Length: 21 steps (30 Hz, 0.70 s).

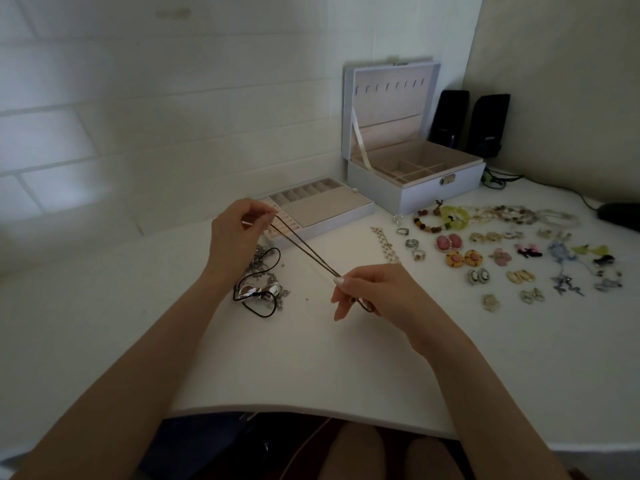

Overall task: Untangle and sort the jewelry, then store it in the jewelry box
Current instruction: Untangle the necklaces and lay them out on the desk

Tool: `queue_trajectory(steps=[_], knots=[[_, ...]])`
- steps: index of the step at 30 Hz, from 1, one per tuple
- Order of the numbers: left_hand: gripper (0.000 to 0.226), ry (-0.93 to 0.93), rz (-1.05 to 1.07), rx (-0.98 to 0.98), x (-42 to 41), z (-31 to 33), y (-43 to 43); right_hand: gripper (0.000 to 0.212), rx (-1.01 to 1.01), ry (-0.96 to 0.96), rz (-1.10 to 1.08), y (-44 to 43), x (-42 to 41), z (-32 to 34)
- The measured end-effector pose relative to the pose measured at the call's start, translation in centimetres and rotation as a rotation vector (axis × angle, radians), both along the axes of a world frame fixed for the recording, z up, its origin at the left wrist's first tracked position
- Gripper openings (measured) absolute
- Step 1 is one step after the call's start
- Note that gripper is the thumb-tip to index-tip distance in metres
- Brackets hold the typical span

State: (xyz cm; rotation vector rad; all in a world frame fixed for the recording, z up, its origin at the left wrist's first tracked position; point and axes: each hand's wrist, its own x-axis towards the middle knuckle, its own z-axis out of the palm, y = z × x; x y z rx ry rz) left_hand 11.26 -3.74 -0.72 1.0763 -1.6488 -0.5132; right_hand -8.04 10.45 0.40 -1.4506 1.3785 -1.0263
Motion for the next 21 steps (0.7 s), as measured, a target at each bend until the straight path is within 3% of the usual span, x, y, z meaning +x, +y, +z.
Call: queue_trajectory(steps=[9,13,16,19,21], knots=[[0.004,-0.052,-0.203,0.101,-2.7,2.5,1.1,0.010,0.023,-0.023,-0.036,1.0,-1.8,-0.9],[0.007,-0.109,-0.368,0.086,-4.8,3.4,2.4,0.006,0.027,0.102,-0.142,1.1,-2.0,-1.3],[0.012,-0.232,-0.499,0.063,-5.8,3.8,3.2,0.025,-0.086,0.191,-0.296,0.6,-2.3,-1.1],[0.010,-0.354,-0.613,0.039,-6.3,4.1,3.9,0.049,-0.215,0.062,-0.306,-0.2,-2.1,-0.3],[0.009,-0.379,-0.639,0.033,-6.6,4.2,4.1,0.045,-0.223,0.010,-0.252,-0.7,-1.7,0.2]])
